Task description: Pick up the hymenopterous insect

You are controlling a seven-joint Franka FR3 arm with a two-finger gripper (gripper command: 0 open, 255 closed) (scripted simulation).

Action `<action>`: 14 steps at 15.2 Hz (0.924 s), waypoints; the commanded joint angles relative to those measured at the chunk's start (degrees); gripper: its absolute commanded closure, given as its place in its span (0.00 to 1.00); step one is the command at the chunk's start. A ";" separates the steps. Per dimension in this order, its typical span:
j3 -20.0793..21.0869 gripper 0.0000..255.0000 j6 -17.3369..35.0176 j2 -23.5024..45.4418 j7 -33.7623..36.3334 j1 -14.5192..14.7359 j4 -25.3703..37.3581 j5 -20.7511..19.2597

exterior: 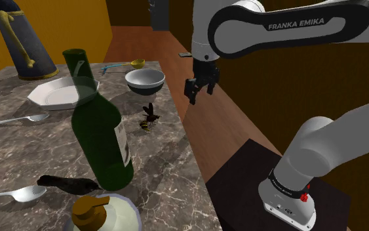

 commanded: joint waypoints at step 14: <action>18.72 0.00 -0.26 33.22 34.97 0.08 26.82 -11.26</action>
